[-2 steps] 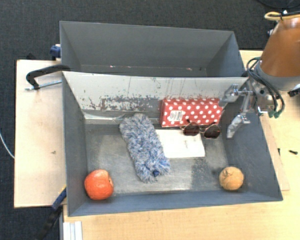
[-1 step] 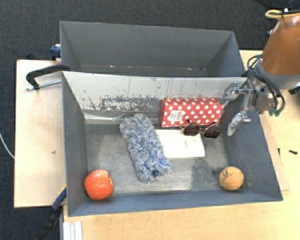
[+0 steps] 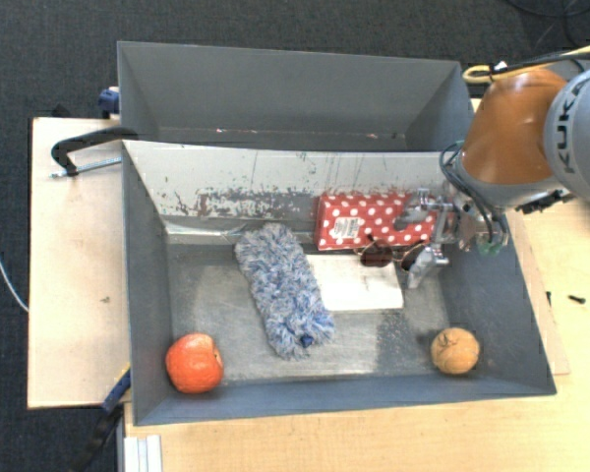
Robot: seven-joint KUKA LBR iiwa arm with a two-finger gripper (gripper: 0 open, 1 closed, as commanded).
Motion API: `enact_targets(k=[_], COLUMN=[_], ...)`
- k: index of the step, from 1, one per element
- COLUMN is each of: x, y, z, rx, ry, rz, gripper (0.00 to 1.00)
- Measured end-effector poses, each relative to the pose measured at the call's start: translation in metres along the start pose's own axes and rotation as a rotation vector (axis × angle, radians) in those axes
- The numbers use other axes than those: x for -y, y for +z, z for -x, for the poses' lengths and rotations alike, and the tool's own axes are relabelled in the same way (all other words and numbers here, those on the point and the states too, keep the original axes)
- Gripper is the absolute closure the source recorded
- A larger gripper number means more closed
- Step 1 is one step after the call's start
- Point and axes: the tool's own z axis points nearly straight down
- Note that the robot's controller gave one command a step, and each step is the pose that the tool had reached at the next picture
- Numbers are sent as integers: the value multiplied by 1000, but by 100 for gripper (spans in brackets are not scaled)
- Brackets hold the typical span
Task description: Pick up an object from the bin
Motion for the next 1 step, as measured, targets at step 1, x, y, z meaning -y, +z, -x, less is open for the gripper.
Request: enact_targets(k=[1], x=[-10], y=[29], z=[-4], rx=[-16], ry=[-34], rz=[2], gripper=[0])
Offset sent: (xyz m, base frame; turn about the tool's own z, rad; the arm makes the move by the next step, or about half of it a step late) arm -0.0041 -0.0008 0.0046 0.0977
